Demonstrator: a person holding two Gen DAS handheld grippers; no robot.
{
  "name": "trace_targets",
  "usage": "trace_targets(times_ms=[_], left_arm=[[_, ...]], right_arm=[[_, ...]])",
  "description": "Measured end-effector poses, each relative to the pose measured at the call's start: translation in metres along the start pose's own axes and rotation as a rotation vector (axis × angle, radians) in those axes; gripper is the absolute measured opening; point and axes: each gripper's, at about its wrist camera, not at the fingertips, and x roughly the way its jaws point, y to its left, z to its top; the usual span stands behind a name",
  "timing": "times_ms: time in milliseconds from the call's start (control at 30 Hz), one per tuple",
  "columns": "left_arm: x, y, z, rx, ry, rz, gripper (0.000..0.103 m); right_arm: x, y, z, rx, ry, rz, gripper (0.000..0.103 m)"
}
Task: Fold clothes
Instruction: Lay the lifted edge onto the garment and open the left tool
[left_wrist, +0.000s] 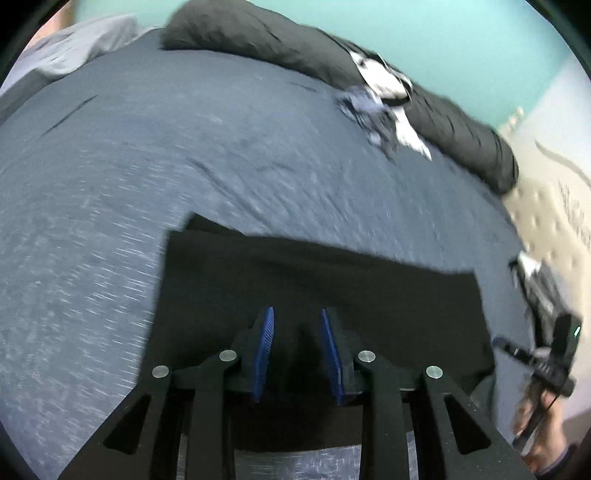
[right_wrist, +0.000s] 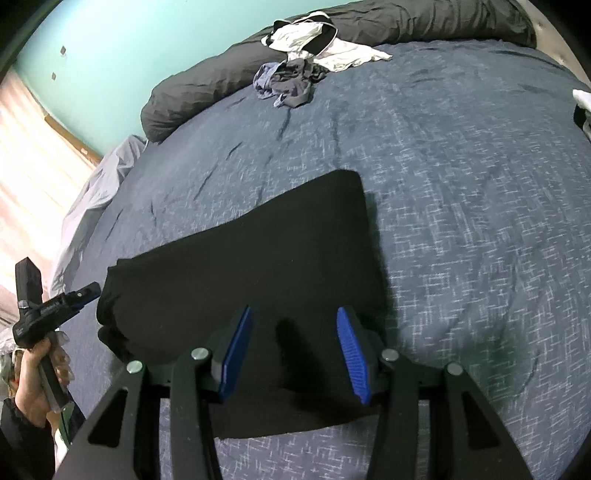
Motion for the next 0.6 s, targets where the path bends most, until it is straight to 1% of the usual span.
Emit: trace_targets(times_ms=[33,167,267,333,400,467,500,533,600], left_arm=[[0.002,-0.008,-0.002,0.026,0.009,-0.005,0.029],[0.024,0.002,-0.020,0.012,0.057,0.025,0.029],[0.033,0.005,-0.030,0.025,0.069,0.026,0.029],[0.028,0.003,-0.030,0.019,0.056,0.018,0.029],[0.022,0.002,-0.029,0.010,0.039,0.009,0.029],[0.011,0.000,-0.025,0.014,0.007,0.014,0.030],[0.007,-0.001,-0.024,0.014,-0.004,0.020,0.033],[0.003,-0.001,-0.024,0.014,-0.014,0.026,0.034],[-0.006,-0.002,-0.023,0.015,-0.033,0.039,0.040]], right_arm=[[0.003,0.002,-0.001,-0.005,0.009,-0.003,0.049],[0.018,0.002,-0.009,-0.014,0.034,-0.010,0.052],[0.025,0.000,-0.015,-0.038,0.049,-0.023,0.053],[0.026,0.001,-0.017,-0.052,0.053,-0.033,0.052],[0.019,0.006,-0.015,-0.057,0.033,-0.042,0.053],[0.013,0.018,-0.013,-0.082,0.010,-0.032,0.052],[0.014,0.028,-0.013,-0.100,0.011,-0.022,0.046],[0.015,0.037,-0.012,-0.117,0.011,-0.011,0.038],[0.018,0.057,-0.012,-0.153,0.012,0.011,0.035]])
